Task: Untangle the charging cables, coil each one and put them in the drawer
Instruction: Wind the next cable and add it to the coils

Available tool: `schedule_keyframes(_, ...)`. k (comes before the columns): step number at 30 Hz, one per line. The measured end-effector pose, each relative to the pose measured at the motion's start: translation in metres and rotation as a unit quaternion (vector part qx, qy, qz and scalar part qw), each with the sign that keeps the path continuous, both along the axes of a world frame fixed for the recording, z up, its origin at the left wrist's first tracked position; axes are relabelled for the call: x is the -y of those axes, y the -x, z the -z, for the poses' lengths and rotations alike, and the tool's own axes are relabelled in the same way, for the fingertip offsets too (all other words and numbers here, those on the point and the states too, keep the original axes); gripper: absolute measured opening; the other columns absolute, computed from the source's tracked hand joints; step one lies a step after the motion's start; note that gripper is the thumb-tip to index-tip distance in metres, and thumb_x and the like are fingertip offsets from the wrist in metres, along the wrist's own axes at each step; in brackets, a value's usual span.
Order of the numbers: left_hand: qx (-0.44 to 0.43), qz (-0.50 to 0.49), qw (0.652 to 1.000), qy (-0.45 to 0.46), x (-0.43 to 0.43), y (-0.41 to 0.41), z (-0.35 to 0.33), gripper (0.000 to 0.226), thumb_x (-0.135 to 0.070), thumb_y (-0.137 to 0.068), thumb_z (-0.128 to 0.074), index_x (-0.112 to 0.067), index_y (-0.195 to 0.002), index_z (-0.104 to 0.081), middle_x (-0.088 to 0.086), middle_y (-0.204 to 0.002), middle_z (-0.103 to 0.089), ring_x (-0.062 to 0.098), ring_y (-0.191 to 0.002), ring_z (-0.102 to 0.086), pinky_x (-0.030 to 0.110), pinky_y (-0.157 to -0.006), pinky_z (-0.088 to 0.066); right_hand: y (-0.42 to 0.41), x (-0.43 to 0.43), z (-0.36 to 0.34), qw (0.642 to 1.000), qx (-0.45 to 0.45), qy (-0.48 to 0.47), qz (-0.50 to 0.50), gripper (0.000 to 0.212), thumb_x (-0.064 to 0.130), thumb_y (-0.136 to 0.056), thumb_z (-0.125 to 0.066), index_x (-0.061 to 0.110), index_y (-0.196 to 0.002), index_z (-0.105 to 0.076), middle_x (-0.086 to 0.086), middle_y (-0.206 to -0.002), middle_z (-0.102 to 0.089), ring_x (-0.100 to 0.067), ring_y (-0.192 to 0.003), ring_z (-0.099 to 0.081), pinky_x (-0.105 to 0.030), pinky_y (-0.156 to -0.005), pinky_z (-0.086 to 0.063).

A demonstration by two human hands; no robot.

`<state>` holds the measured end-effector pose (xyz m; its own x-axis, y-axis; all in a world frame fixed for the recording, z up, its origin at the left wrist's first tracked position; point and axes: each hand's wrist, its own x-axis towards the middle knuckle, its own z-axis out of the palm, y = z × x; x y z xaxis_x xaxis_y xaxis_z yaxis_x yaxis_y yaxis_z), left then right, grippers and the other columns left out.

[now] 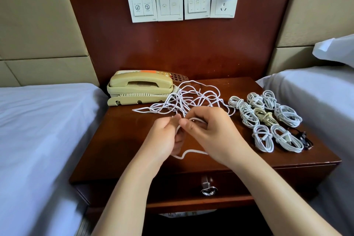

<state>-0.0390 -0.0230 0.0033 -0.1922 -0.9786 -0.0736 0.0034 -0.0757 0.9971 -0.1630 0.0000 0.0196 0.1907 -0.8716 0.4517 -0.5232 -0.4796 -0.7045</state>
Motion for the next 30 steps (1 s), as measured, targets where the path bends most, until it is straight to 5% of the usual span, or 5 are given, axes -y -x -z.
schedule_keyframes(5,-0.135,0.090,0.984,-0.071,-0.009,-0.002,-0.004,0.040,-0.019,-0.100,-0.032,-0.008,-0.063,-0.042,-0.006,-0.043,-0.021,0.002,-0.031,-0.018,0.013,-0.035,-0.014,0.008,0.009,0.006,0.997,0.052,0.046,0.014,0.024,0.021,-0.086,-0.068,0.014,-0.066,-0.060,0.013,-0.050,-0.054,-0.002,-0.049,-0.045,-0.013,-0.051,-0.031)
schedule_keyframes(9,-0.129,0.134,0.978,-0.091,-0.017,0.005,-0.003,0.054,-0.035,-0.098,-0.028,-0.016,-0.050,-0.043,-0.007,-0.047,-0.016,0.002,-0.035,-0.013,0.015,-0.039,-0.008,0.014,0.016,0.010,0.994,0.083,0.064,0.006,0.027,0.031,-0.082,-0.066,0.013,-0.064,-0.054,0.002,-0.051,-0.050,-0.002,-0.052,-0.038,-0.027,-0.051,-0.034)
schedule_keyframes(14,-0.113,0.174,0.971,-0.123,-0.018,0.002,-0.008,0.058,-0.056,-0.094,-0.022,-0.020,-0.050,-0.031,-0.007,-0.047,-0.013,0.004,-0.036,-0.011,0.018,-0.036,-0.008,0.011,0.020,0.014,0.989,0.132,0.057,-0.035,0.022,0.024,-0.084,-0.062,0.022,-0.063,-0.054,0.013,-0.052,-0.047,-0.001,-0.051,-0.037,-0.016,-0.051,-0.031)
schedule_keyframes(23,-0.172,0.173,0.968,-0.064,-0.021,-0.008,-0.012,0.038,-0.039,-0.081,-0.043,-0.023,-0.048,-0.032,-0.010,-0.047,-0.015,0.002,-0.036,-0.012,0.017,-0.036,-0.008,0.005,0.023,0.025,0.948,0.210,-0.201,-0.127,0.036,0.028,-0.095,-0.048,-0.002,-0.077,-0.055,-0.002,-0.053,-0.027,-0.006,-0.043,-0.022,-0.016,-0.039,-0.020)
schedule_keyframes(30,-0.271,0.086,0.956,-0.078,-0.010,-0.021,-0.014,0.046,-0.031,-0.092,-0.035,-0.019,-0.048,-0.039,-0.010,-0.044,-0.020,0.001,-0.034,-0.013,0.015,-0.032,-0.011,-0.007,0.011,0.027,0.970,0.024,-0.212,-0.112,0.033,0.023,-0.100,-0.042,0.009,-0.073,-0.055,0.011,-0.046,-0.038,-0.003,-0.037,-0.028,-0.014,-0.039,-0.025)
